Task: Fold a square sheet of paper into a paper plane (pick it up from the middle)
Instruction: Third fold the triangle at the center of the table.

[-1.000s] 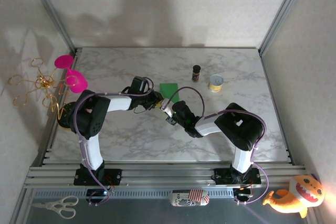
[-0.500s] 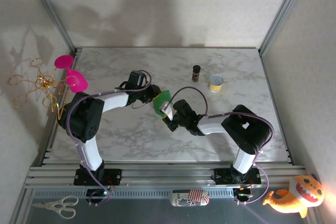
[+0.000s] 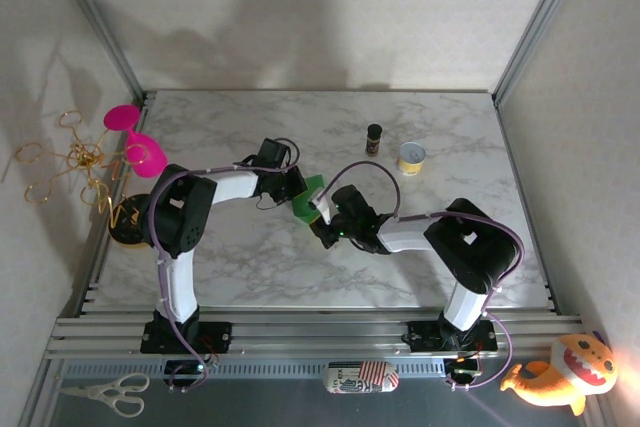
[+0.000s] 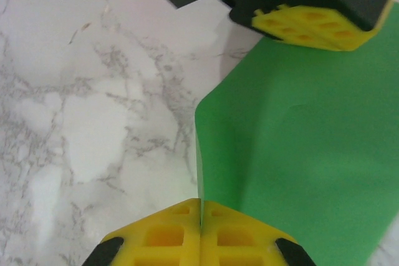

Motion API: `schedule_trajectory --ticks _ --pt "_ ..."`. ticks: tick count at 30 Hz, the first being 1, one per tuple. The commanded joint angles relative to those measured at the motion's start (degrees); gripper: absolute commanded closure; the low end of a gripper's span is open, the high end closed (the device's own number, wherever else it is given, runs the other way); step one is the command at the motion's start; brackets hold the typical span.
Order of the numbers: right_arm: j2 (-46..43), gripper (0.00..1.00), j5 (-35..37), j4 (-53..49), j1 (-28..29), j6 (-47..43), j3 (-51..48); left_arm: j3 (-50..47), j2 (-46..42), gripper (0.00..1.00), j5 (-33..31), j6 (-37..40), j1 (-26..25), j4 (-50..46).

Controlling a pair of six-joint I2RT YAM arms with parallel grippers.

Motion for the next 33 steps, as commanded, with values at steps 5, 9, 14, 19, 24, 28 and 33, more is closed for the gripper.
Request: schedule_trajectory --ticks 5,9,14,19,24,28,33 --pt "0.1 0.98 2.7 -3.7 -1.1 5.7 3.9 2.2 3.4 0.97 -2.4 4.5 -0.9 -5.6" --pt "1.1 0.98 3.9 -5.8 -1.3 6.1 5.5 2.6 4.0 0.98 -1.6 5.0 -1.0 -5.6" --pt "1.9 0.98 5.1 -8.0 -1.5 7.3 6.9 2.6 4.4 0.99 -1.2 5.0 -1.1 -5.5" --pt "2.9 0.98 4.8 -9.4 -1.5 7.7 8.0 2.7 4.4 0.99 -0.8 5.1 -1.1 -5.3" --pt "3.6 0.98 4.6 -10.1 -1.5 8.2 8.6 2.6 4.3 0.99 -0.6 5.1 -1.1 -5.2" --pt "4.2 0.97 4.7 -10.8 -1.5 8.4 8.9 2.5 4.3 0.99 -0.4 5.1 -1.2 -5.1" --pt "4.6 0.98 5.0 -11.1 -1.5 8.5 9.3 2.6 4.3 0.99 -0.3 5.1 -1.2 -5.0"
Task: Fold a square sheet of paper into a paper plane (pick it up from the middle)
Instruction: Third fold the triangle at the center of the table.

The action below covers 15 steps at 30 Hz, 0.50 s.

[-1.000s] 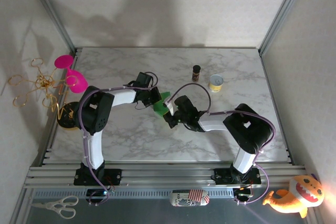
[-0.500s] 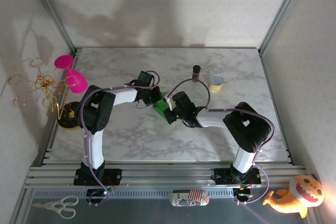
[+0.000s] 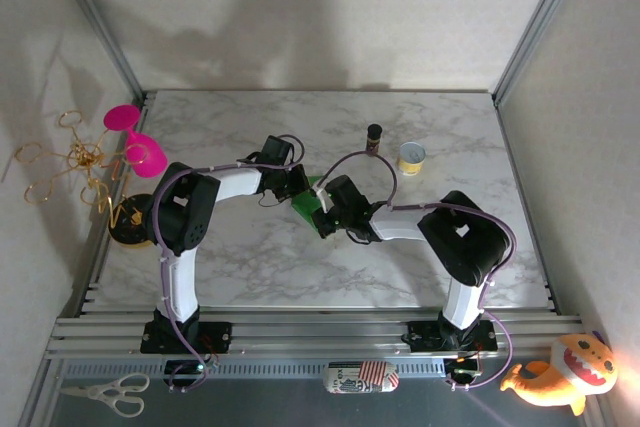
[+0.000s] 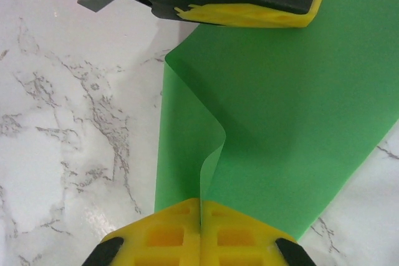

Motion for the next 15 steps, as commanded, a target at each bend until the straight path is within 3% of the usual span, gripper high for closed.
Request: schedule_trajectory --ticks 1,15 --pt "1.0 0.98 0.9 -1.1 -0.5 0.9 1.7 -0.1 2.7 0.99 -0.1 1.1 -0.8 -3.7" --pt "2.3 0.97 2.0 -2.2 -0.5 0.7 3.1 -0.3 3.0 1.0 0.3 1.6 -1.0 -3.9"
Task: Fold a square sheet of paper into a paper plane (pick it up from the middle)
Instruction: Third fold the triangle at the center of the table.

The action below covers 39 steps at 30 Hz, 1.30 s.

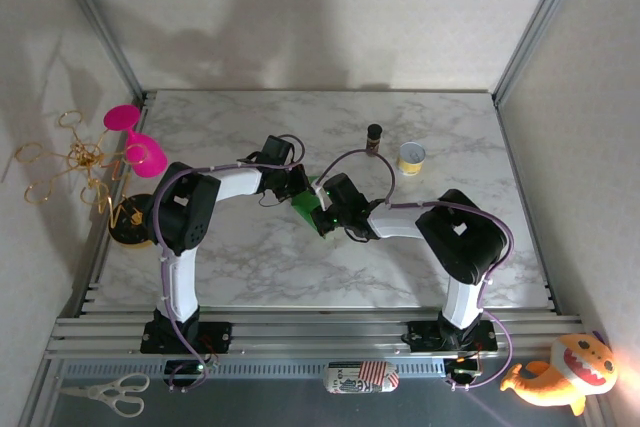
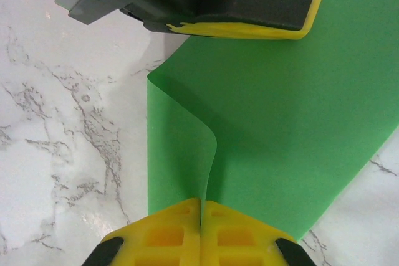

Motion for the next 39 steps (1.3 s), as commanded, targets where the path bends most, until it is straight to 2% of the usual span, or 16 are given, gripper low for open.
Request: schedule_trajectory --ticks 1,27,30,34,39 --pt "1.4 0.97 1.1 -1.3 -0.4 0.7 1.5 -0.6 2.8 1.0 -0.1 1.4 -1.0 -3.9" --pt "3.2 0.97 1.8 -3.1 -0.4 1.0 2.1 -0.3 1.5 0.99 -0.2 0.9 -1.0 -3.8" --pt "3.2 0.98 1.9 -3.6 -0.4 1.0 1.9 0.0 -0.2 0.96 -0.2 0.0 -0.8 -3.5" --pt "3.4 0.98 1.6 -3.6 -0.5 1.0 1.5 -1.0 -4.0 0.88 -0.2 -2.8 0.2 -1.4" --pt "3.1 0.99 0.9 -3.3 -0.7 1.2 1.0 -7.4 -10.3 0.83 -0.2 -7.7 3.1 3.1"
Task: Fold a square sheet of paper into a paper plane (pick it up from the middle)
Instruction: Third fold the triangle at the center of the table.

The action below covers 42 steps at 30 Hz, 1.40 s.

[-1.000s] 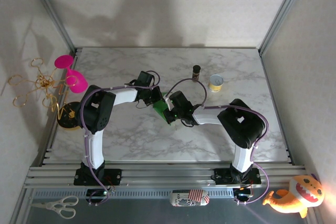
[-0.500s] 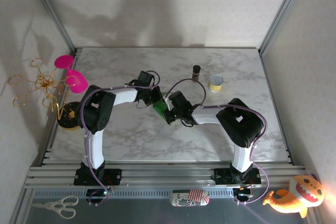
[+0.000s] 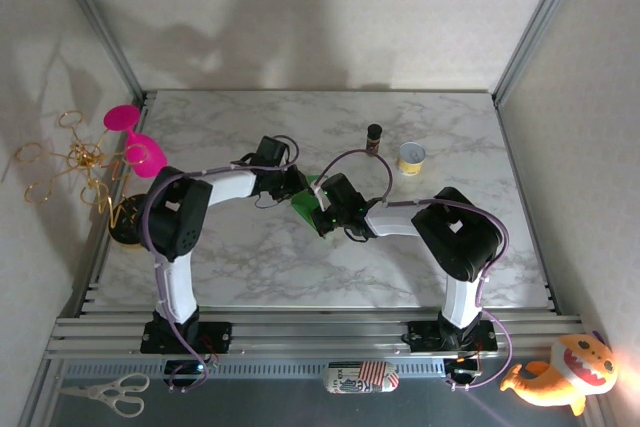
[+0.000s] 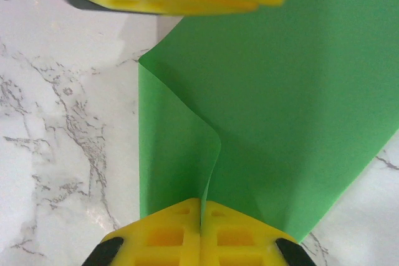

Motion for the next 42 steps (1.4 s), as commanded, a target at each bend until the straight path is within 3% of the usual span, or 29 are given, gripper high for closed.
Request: schedule_trajectory --ticks 1,6,12,25,42 --pt "1.4 0.99 0.2 -1.6 -0.7 1.1 -0.2 -4.9 -5.9 0.82 -0.2 -4.7 2.7 3.2" --pt "1.5 0.99 -1.0 -1.4 -1.2 1.4 -0.4 -11.5 -10.9 0.84 0.4 -7.3 3.8 6.8" --pt "1.1 0.99 -6.5 -0.5 -2.8 1.7 -1.0 -16.7 -13.9 0.88 3.8 -10.0 1.6 12.5" --pt "2.3 0.99 -10.3 -0.8 -4.5 2.8 -0.5 -20.0 -8.2 0.93 8.9 -13.1 -2.3 23.6" --pt "3.5 0.99 -10.8 -2.1 -5.3 4.1 0.3 -24.2 -7.5 0.93 9.5 -11.4 -2.7 27.2"
